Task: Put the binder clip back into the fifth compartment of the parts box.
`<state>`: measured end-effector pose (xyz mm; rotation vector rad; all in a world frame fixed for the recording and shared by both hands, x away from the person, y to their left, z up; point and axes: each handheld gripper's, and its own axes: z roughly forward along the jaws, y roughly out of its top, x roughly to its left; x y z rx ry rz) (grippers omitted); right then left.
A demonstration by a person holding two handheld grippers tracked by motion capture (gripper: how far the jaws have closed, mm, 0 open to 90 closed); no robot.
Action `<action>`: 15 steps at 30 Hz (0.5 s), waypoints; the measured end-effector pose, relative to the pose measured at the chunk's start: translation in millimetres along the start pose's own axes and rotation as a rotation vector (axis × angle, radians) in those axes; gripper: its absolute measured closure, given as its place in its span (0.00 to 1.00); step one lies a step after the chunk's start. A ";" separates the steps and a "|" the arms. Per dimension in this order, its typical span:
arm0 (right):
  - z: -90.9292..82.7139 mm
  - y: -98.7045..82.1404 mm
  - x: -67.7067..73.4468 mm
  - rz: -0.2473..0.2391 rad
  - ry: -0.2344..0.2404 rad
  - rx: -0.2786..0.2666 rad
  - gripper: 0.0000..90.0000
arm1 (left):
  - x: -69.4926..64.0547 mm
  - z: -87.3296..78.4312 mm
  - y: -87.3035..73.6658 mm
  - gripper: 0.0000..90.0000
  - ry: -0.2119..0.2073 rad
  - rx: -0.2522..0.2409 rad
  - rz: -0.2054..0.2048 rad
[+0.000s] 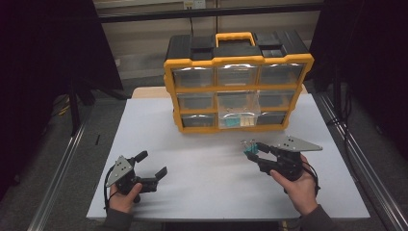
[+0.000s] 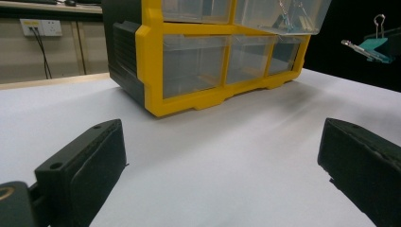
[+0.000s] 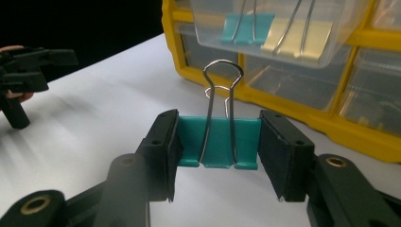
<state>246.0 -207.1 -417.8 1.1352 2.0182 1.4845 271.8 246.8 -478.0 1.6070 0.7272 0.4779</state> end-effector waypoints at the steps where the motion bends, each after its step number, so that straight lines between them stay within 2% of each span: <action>1: -0.8 1.7 0.2 0.000 -0.002 -0.004 0.56 | 0.0 -0.1 0.0 0.02 -0.001 0.000 0.001; 15: -9.3 25.3 1.3 -0.016 0.010 -0.093 0.56 | 0.0 -0.1 0.1 0.02 -0.001 -0.001 -0.001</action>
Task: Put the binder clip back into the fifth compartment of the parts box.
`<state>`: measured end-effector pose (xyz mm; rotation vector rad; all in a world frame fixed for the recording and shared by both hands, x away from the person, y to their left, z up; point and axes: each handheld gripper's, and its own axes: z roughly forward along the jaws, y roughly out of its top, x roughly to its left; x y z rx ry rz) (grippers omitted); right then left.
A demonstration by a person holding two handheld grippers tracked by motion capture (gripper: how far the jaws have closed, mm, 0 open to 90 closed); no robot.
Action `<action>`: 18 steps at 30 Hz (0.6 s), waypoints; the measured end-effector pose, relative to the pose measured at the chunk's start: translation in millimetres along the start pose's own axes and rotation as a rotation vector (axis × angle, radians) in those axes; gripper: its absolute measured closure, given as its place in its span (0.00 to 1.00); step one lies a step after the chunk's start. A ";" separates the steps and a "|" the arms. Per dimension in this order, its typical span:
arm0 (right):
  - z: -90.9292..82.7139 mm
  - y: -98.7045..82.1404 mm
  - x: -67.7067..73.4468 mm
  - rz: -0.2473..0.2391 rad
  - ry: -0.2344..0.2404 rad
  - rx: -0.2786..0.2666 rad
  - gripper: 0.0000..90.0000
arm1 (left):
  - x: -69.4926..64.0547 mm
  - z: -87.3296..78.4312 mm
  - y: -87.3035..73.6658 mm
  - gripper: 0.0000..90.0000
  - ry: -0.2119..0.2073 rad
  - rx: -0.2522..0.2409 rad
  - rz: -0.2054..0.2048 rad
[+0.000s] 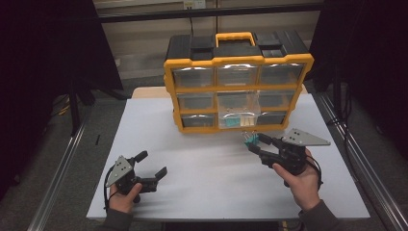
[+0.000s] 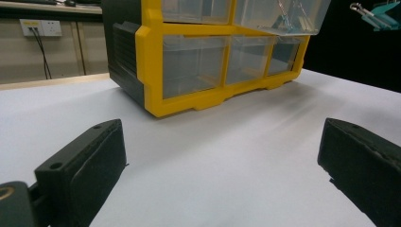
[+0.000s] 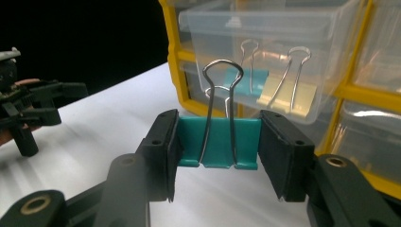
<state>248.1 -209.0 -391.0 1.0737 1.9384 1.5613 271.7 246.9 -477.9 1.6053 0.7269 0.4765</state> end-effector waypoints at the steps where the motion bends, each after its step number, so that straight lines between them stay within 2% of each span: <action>1: -0.2 1.8 0.1 0.000 0.000 -0.003 0.56 | 0.0 0.1 0.0 0.02 0.000 0.000 0.000; 18: -1.0 32.3 1.4 -0.012 0.006 -0.047 0.56 | -1.0 -0.8 0.1 0.02 0.011 -0.006 -0.008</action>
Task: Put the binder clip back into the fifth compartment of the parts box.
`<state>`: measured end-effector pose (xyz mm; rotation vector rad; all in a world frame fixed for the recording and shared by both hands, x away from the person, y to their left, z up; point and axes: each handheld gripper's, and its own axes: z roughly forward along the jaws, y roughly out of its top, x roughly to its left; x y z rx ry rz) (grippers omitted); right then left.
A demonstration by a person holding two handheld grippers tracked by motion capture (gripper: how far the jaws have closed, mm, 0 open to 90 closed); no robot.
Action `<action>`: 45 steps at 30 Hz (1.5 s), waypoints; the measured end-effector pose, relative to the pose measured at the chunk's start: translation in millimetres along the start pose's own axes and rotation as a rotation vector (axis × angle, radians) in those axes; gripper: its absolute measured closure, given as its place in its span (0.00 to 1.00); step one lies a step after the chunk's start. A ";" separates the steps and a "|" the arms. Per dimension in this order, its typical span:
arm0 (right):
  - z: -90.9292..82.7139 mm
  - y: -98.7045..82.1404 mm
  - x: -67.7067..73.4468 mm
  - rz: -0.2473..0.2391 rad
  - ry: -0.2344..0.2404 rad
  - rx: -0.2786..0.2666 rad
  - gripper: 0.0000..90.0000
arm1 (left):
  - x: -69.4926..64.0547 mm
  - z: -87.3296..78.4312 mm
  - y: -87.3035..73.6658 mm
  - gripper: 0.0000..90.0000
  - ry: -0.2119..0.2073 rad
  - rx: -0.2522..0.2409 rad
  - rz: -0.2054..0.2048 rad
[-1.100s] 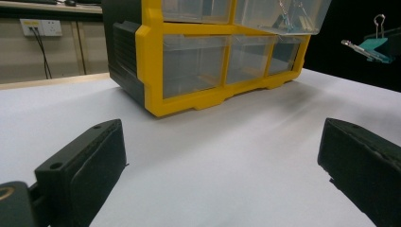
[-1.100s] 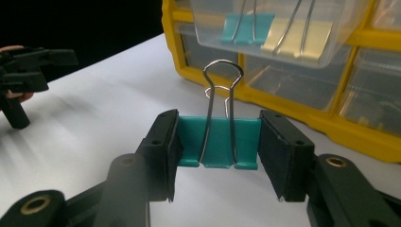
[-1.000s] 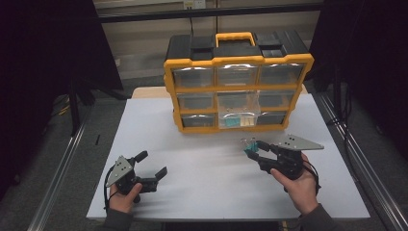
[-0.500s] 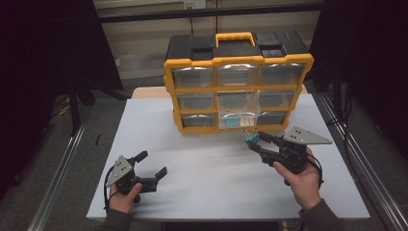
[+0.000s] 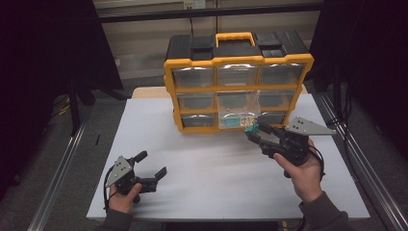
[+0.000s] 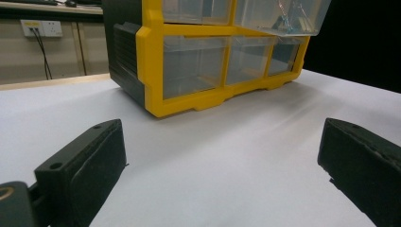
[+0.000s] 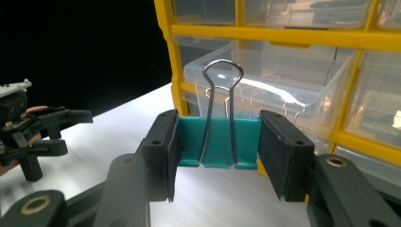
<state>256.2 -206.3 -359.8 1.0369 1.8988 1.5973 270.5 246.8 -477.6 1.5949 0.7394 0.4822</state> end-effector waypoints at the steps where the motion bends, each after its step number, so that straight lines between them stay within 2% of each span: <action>1: 0.1 1.5 0.0 0.001 -0.004 -0.001 0.56 | 0.0 0.0 0.0 0.02 0.000 0.000 0.000; 12: 1.3 18.1 -4.2 0.021 -0.004 -0.029 0.56 | 0.4 -0.5 0.1 0.02 -0.002 0.005 0.010; 23: 4.8 32.6 -7.0 0.019 -0.010 -0.055 0.56 | 0.5 -0.6 0.2 0.02 -0.001 0.006 0.011; 29: 7.3 40.3 -8.2 0.013 -0.030 -0.068 0.56 | 0.0 0.0 0.0 0.02 -0.002 0.000 0.003; 36: 15.7 45.3 -12.2 0.007 -0.061 -0.084 0.56 | 0.7 -0.9 0.2 0.02 0.001 0.007 0.013; 37: 17.1 45.6 -12.5 0.009 -0.063 -0.086 0.56 | 0.6 -0.9 0.1 0.02 -0.015 0.011 0.014; 38: 18.6 45.7 -13.0 0.009 -0.070 -0.085 0.56 | 0.2 -0.2 0.0 0.02 -0.006 0.001 0.000; 39: 20.0 45.8 -13.6 0.012 -0.072 -0.086 0.56 | 0.7 -0.5 0.3 0.02 0.004 -0.001 0.009; 40: 21.1 45.6 -14.6 0.013 -0.071 -0.083 0.56 | 3.8 -2.9 0.9 0.02 -0.002 0.030 0.053; 41: 22.3 45.7 -15.0 0.021 -0.077 -0.085 0.56 | 3.1 -2.5 0.7 0.02 -0.006 0.027 0.042; 45: 26.3 46.5 -17.7 0.026 -0.087 -0.080 0.56 | 3.5 -2.8 0.8 0.02 -0.002 0.030 0.049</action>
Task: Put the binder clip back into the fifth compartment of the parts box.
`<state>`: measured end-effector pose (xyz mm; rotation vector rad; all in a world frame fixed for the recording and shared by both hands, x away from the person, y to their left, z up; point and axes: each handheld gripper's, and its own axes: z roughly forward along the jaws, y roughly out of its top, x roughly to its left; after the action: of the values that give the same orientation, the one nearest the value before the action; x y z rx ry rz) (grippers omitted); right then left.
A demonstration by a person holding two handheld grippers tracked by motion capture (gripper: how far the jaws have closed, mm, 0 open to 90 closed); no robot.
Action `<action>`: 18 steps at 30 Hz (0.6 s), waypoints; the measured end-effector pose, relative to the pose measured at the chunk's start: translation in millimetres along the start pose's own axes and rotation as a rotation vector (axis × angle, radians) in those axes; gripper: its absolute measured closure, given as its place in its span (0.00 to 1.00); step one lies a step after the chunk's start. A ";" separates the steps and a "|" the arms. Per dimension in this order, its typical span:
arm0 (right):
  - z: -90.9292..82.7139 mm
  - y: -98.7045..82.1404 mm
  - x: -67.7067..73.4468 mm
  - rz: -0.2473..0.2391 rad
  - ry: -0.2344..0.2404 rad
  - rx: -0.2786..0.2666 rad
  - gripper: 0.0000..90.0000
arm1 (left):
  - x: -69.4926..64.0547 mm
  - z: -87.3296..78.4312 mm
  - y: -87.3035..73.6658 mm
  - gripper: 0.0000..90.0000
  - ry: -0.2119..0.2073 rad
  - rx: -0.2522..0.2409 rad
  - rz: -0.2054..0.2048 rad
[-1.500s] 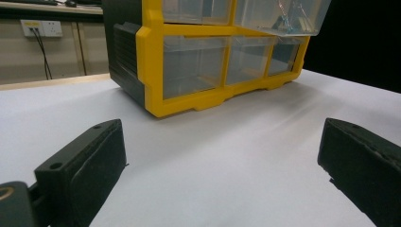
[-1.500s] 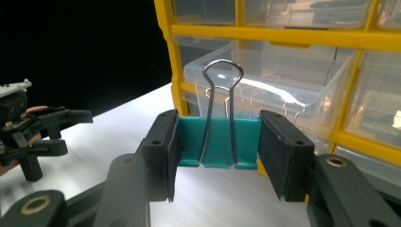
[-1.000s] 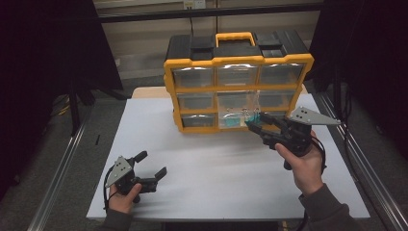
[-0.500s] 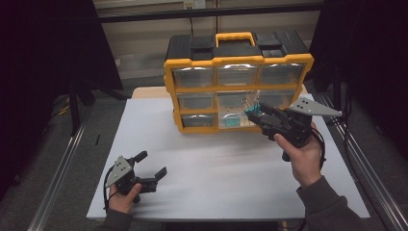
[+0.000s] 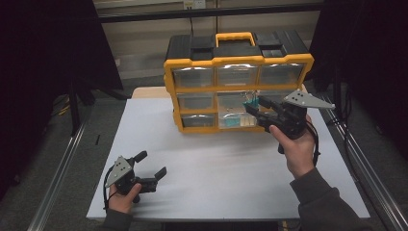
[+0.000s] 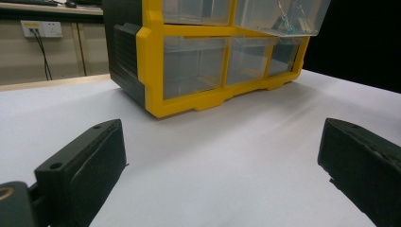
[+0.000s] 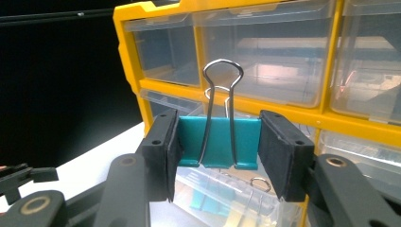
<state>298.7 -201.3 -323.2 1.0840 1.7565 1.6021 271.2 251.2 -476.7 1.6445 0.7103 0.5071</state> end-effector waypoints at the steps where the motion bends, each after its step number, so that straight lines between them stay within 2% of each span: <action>1: 1.0 0.5 -0.4 -0.002 -0.001 0.003 0.56 | -2.1 1.8 -0.3 0.02 0.003 -0.021 -0.027; 4: 3.9 1.7 -0.8 -0.002 -0.012 0.001 0.56 | -3.1 2.8 -0.6 0.02 -0.005 -0.032 -0.048; 9: 11.1 2.0 -2.8 0.002 -0.017 0.006 0.56 | -2.6 2.4 -0.5 0.02 -0.007 -0.027 -0.040; 13: 16.8 1.1 -2.5 0.000 -0.028 0.014 0.56 | -4.0 3.1 -0.4 0.02 0.011 -0.045 -0.059; 14: 17.5 0.8 -2.8 -0.006 -0.031 0.018 0.56 | -1.8 1.2 -0.2 0.02 0.006 -0.020 -0.028; 15: 19.2 0.7 -2.7 -0.002 -0.035 0.015 0.56 | -2.0 1.4 -0.3 0.02 0.006 -0.022 -0.031; 16: 19.9 0.7 -3.0 -0.005 -0.034 0.017 0.56 | 0.0 0.0 0.1 0.02 0.002 -0.005 0.000; 17: 21.0 0.8 -2.9 0.000 -0.033 0.015 0.56 | -4.5 3.1 -0.5 0.02 0.011 -0.046 -0.066; 18: 22.3 1.0 -2.7 0.000 -0.033 0.017 0.56 | -1.6 1.1 -0.3 0.02 0.005 -0.018 -0.025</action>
<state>318.5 -191.1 -326.2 1.1124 1.7516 1.5629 270.7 249.3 -477.1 1.6161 0.7272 0.4990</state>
